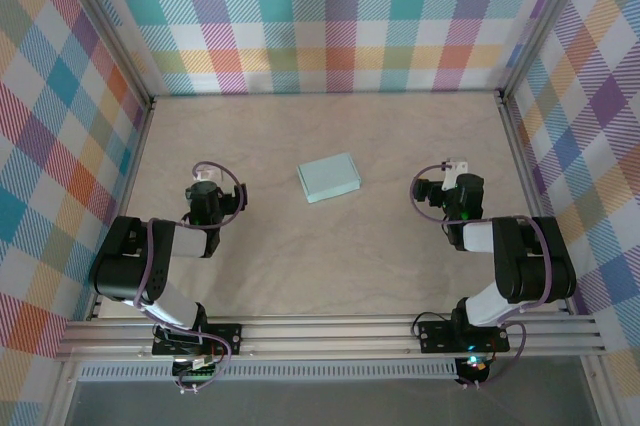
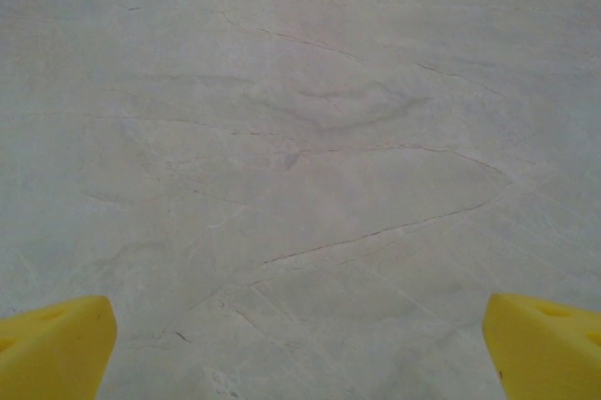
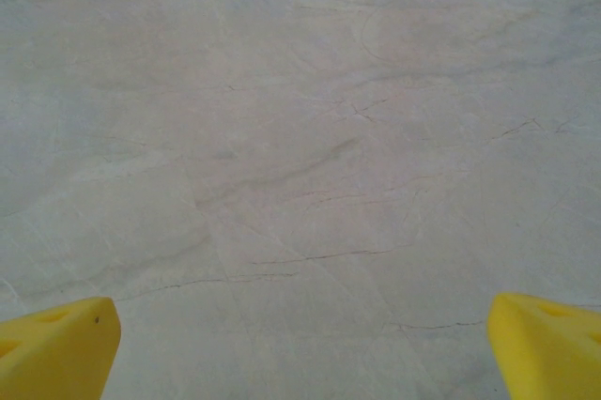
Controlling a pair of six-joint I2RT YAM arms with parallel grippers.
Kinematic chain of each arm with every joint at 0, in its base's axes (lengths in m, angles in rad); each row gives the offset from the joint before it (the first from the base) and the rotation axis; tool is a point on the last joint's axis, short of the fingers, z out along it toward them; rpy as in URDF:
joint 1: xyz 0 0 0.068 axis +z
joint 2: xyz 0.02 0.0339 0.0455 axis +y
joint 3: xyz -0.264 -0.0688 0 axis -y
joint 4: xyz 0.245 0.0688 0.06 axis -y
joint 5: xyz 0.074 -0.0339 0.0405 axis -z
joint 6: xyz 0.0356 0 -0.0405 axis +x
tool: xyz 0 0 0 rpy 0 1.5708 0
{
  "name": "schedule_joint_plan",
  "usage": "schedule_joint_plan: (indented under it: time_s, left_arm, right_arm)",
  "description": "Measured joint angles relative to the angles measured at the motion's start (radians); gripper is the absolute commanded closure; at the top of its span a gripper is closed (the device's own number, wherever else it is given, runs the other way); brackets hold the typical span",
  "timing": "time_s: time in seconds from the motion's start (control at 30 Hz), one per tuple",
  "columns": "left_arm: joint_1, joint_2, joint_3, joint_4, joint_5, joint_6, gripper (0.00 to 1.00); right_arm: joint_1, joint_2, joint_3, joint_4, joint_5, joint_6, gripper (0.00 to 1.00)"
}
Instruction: Fold the paper box
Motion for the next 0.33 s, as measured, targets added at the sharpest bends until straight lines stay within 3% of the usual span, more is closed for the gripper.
schedule_joint_plan:
  time_s: [0.33]
  left_arm:
    - [0.000, 0.000, 0.000, 0.000, 0.000, 0.000, 0.00]
  right_arm:
    - [0.000, 0.000, 0.000, 0.002, -0.003, 0.000, 0.00]
